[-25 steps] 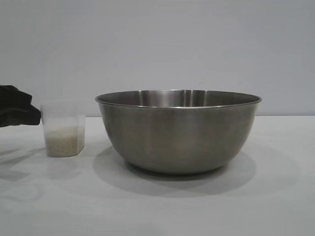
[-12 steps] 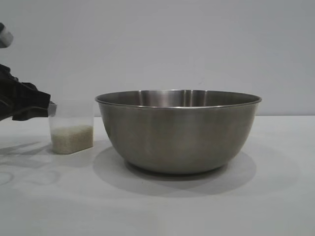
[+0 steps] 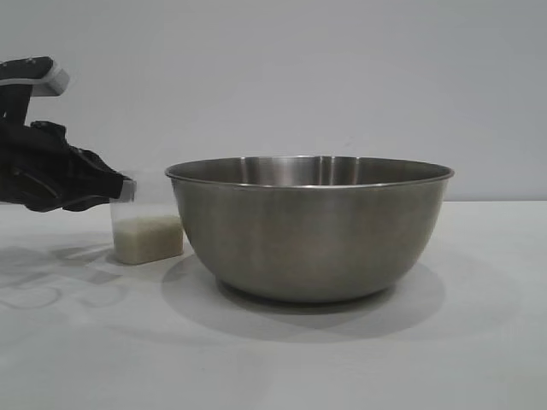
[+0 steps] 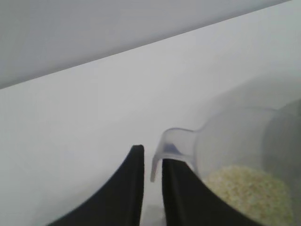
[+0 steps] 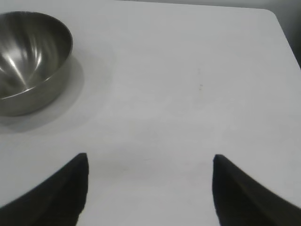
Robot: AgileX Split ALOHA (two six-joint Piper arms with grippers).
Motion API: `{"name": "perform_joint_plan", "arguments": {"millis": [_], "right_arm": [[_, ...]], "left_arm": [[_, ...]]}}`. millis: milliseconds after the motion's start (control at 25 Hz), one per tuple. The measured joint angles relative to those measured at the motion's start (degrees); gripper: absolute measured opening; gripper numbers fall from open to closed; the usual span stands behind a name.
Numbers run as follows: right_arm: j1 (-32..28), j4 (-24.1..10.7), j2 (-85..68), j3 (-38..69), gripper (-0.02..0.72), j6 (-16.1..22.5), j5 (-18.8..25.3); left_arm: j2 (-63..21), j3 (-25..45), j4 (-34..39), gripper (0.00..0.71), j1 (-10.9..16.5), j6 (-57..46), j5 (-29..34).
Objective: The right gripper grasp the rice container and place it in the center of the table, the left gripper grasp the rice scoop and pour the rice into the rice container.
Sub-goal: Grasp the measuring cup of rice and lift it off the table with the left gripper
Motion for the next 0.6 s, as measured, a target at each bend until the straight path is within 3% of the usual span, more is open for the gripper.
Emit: {"name": "perform_joint_plan", "arguments": {"millis": [280,600], "right_arm": [[0.0,-0.02,0.0,0.0,0.47,0.0,0.0],[0.0,-0.02,0.0,0.0,0.47,0.0,0.0]], "left_arm": [[-0.9,-0.02,1.31,0.0,0.0,0.29,0.85],[-10.25,-0.02,2.37,0.0,0.0,2.81,0.96]]}}
